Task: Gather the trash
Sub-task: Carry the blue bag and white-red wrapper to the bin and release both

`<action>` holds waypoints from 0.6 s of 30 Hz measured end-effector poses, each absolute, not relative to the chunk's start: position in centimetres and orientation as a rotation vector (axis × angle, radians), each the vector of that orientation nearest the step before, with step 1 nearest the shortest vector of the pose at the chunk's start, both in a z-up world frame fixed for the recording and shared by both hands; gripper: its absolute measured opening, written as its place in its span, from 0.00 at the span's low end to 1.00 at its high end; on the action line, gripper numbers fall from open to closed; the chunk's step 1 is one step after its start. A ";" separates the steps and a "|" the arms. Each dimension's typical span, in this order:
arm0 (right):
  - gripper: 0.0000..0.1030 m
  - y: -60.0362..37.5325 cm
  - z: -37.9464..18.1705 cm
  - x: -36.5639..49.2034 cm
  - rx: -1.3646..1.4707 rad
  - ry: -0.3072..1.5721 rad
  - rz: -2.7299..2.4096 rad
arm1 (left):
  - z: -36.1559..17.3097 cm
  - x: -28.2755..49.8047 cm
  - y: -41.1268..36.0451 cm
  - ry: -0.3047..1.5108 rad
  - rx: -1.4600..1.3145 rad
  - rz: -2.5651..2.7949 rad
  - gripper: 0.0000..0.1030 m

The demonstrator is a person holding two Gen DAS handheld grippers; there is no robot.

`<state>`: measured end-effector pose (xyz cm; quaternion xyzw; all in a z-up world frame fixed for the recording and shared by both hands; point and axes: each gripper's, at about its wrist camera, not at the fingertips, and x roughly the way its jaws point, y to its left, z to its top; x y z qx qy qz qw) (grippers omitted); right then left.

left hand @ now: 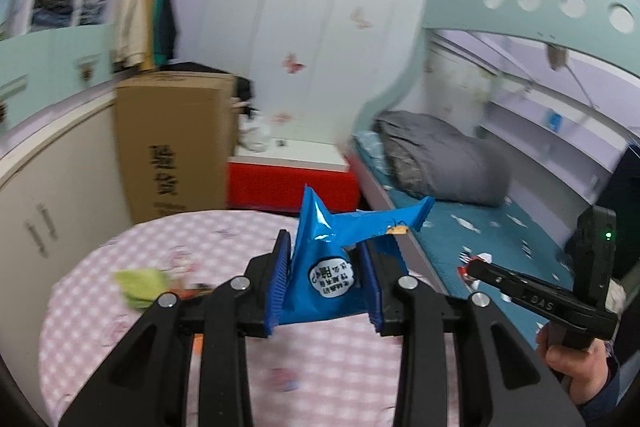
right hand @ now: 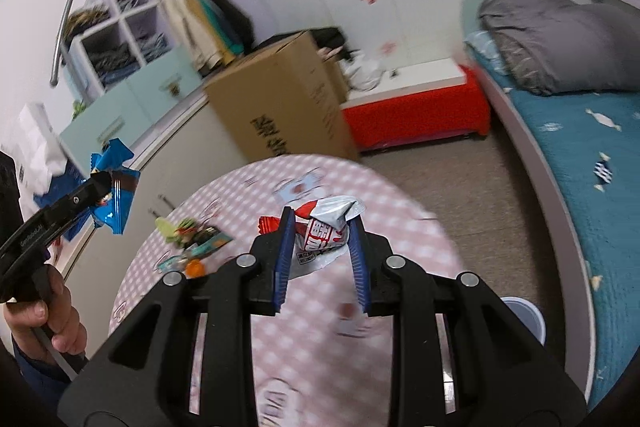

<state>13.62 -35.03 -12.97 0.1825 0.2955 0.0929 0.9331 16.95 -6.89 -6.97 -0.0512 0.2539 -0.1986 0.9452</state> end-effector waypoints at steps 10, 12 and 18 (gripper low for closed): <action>0.26 -48.3 -16.6 7.8 0.505 0.594 -0.053 | -9.3 16.5 -23.3 0.613 -0.024 -0.657 0.32; 0.26 -50.2 -17.8 7.1 0.531 0.610 -0.092 | -10.6 16.7 -26.3 0.653 -0.014 -0.698 0.32; 0.26 -55.6 -23.3 5.5 0.638 0.677 -0.182 | -15.0 16.8 -33.2 0.760 0.046 -0.751 0.32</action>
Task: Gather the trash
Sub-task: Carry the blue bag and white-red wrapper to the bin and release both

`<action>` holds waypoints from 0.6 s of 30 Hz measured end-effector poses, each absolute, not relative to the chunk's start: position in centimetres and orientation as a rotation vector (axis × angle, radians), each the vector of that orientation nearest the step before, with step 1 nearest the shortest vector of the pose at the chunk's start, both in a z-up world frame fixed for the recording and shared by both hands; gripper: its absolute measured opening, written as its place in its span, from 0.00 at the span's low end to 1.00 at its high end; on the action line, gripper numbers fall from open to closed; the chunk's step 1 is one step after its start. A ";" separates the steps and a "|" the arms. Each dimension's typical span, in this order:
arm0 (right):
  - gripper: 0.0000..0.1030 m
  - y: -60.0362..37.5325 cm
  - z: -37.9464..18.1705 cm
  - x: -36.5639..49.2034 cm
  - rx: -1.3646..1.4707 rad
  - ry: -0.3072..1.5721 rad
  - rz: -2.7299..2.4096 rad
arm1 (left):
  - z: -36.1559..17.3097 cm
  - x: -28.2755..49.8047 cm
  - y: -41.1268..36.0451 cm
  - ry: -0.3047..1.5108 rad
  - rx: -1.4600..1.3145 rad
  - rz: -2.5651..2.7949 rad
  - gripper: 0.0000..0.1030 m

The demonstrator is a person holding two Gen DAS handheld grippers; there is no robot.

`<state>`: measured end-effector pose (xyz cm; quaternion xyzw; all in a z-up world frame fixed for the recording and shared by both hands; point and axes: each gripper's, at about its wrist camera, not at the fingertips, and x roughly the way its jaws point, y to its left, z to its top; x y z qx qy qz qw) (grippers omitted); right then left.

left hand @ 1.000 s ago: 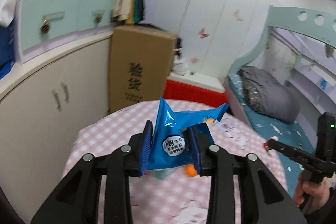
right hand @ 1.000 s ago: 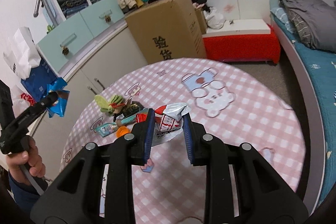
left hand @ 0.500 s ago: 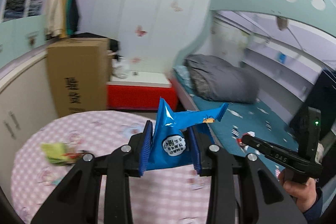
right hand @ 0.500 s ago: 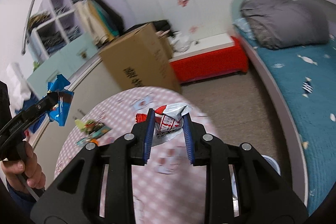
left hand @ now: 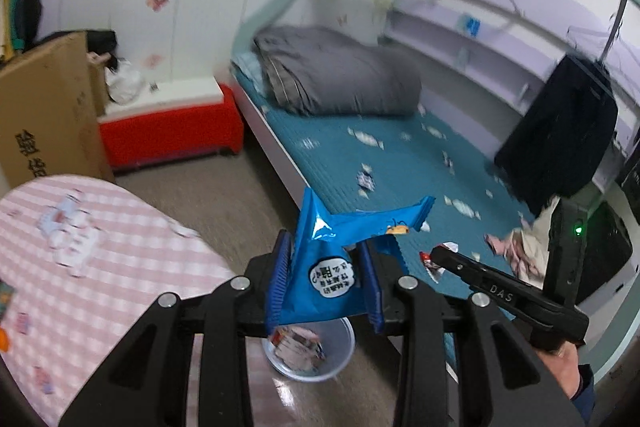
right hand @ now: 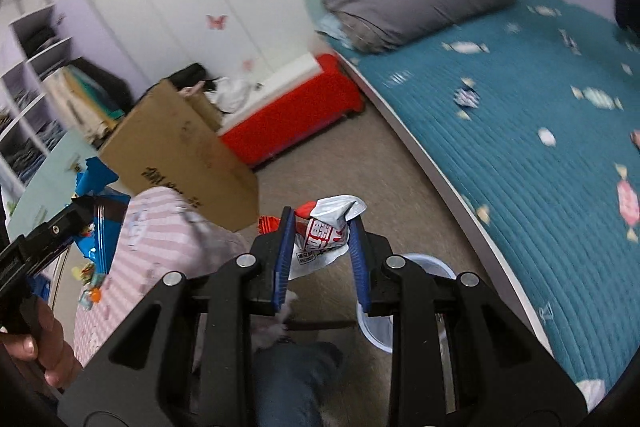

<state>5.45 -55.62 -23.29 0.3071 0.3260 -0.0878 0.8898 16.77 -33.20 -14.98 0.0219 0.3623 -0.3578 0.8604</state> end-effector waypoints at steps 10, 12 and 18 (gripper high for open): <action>0.26 -60.3 -35.4 7.2 0.819 0.865 -0.237 | -25.9 19.8 -44.4 1.060 0.257 -0.689 0.32; 0.26 -60.7 -37.7 7.4 0.852 0.901 -0.247 | -28.5 20.9 -46.1 1.126 0.288 -0.671 0.32; 0.26 -61.2 -44.1 8.8 0.943 1.001 -0.265 | -35.1 23.7 -48.8 1.314 0.339 -0.607 0.32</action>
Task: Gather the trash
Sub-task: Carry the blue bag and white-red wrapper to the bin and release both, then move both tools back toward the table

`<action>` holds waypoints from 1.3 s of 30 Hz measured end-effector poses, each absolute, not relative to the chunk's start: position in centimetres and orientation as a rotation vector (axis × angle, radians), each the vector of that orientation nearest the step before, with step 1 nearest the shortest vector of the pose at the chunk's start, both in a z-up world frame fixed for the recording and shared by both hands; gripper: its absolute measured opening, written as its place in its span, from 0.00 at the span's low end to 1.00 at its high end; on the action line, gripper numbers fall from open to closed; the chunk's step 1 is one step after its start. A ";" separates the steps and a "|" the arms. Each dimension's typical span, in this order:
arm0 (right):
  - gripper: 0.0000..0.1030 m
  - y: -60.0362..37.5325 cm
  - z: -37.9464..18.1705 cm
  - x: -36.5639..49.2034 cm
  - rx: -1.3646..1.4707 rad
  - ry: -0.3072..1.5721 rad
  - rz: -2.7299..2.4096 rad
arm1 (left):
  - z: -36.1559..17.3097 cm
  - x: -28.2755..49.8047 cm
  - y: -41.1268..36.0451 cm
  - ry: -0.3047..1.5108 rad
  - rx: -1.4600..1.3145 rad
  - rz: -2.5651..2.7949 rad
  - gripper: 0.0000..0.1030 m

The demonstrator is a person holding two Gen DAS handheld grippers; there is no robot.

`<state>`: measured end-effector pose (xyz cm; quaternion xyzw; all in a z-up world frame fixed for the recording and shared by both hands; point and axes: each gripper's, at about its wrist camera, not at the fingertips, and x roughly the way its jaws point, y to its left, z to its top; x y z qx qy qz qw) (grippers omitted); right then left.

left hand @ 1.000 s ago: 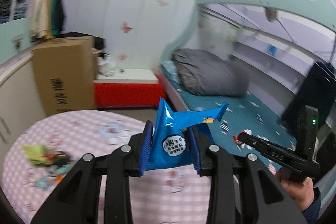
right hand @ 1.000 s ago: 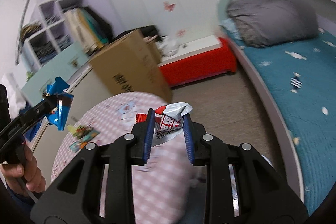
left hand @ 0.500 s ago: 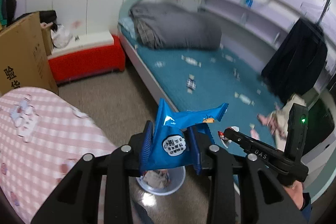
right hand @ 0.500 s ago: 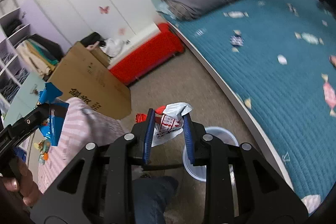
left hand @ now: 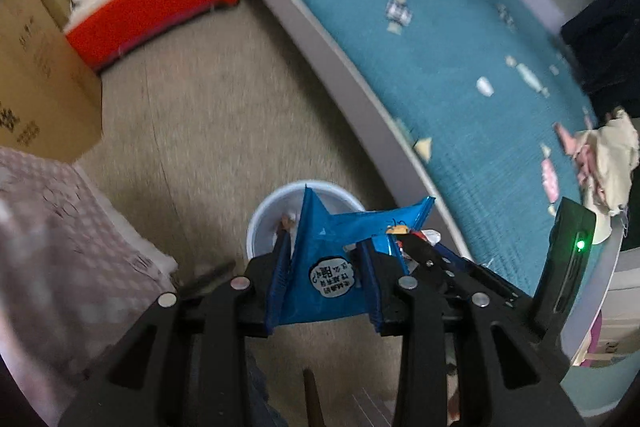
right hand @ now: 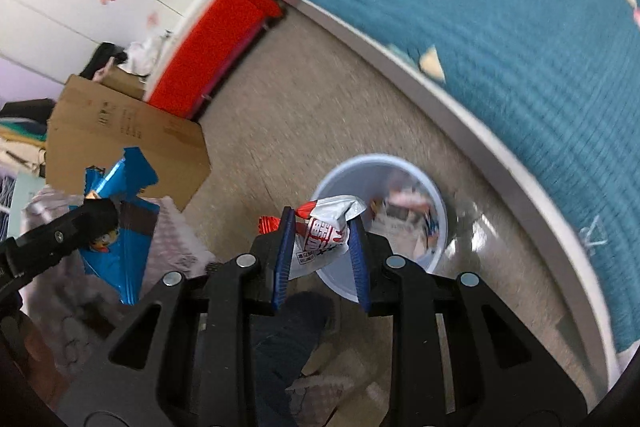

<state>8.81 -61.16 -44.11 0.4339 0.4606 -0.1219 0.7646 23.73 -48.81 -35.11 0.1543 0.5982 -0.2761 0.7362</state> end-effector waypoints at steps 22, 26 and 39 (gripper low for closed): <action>0.89 -60.9 -50.2 11.2 1.041 1.112 -0.289 | -42.4 26.7 -49.1 1.514 0.343 -0.491 0.80; 0.94 -61.5 -48.3 10.1 1.000 1.102 -0.358 | -40.6 26.0 -49.4 1.454 0.345 -0.520 0.81; 0.94 -61.0 -35.7 7.8 0.829 0.930 -0.428 | -28.6 21.7 -47.8 1.212 0.265 -0.668 0.85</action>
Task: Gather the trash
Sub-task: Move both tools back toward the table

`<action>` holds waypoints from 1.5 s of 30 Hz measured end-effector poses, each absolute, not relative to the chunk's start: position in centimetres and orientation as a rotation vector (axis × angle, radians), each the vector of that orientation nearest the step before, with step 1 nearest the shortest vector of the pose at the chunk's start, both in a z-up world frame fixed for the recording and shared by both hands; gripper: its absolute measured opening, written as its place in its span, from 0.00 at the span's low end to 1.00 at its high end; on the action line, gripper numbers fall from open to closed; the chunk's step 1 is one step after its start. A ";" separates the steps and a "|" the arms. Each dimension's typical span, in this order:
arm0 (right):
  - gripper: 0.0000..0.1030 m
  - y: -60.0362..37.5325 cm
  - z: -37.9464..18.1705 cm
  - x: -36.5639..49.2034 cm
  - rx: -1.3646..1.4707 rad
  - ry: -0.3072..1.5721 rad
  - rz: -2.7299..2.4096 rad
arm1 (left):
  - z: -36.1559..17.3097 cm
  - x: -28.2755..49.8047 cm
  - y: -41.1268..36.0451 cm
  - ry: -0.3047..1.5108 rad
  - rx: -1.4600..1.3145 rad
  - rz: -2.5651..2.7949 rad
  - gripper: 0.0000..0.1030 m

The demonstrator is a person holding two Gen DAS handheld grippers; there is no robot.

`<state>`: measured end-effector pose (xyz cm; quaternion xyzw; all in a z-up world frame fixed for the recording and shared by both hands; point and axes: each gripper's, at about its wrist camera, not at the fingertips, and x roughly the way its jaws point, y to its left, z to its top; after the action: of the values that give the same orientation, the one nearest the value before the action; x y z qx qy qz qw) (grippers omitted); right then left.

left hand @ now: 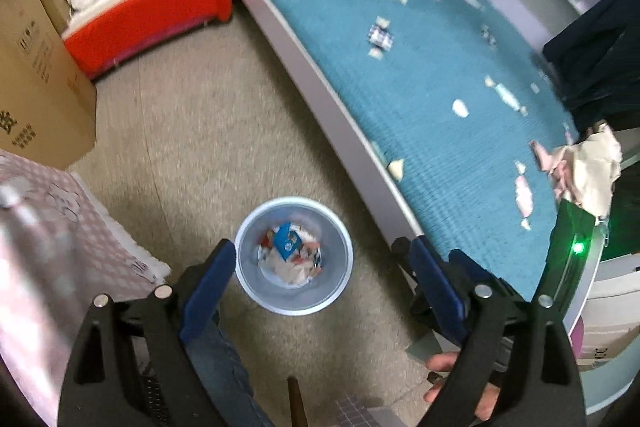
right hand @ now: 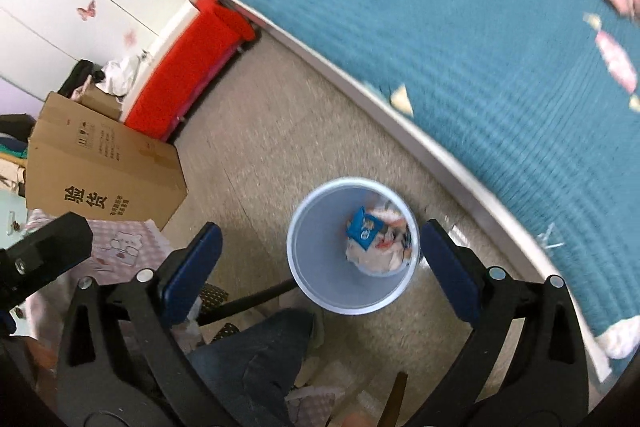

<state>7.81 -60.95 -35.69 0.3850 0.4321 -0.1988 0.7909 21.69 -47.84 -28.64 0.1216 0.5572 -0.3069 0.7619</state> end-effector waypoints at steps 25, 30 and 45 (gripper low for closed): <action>0.94 -42.5 -11.9 9.0 0.447 0.613 -0.205 | -8.1 14.5 -24.7 0.547 0.078 -0.537 0.89; 0.94 -37.0 -11.2 11.2 0.389 0.628 -0.094 | -8.7 15.3 -17.6 0.559 0.039 -0.428 0.89; 0.94 -18.6 -15.0 18.5 0.174 0.782 0.235 | -12.9 16.0 2.2 0.608 -0.048 -0.149 0.89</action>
<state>18.52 -18.59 -15.00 0.0847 0.3796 0.1140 0.9142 15.98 2.20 -12.90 -0.0237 0.2992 -0.0731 0.9511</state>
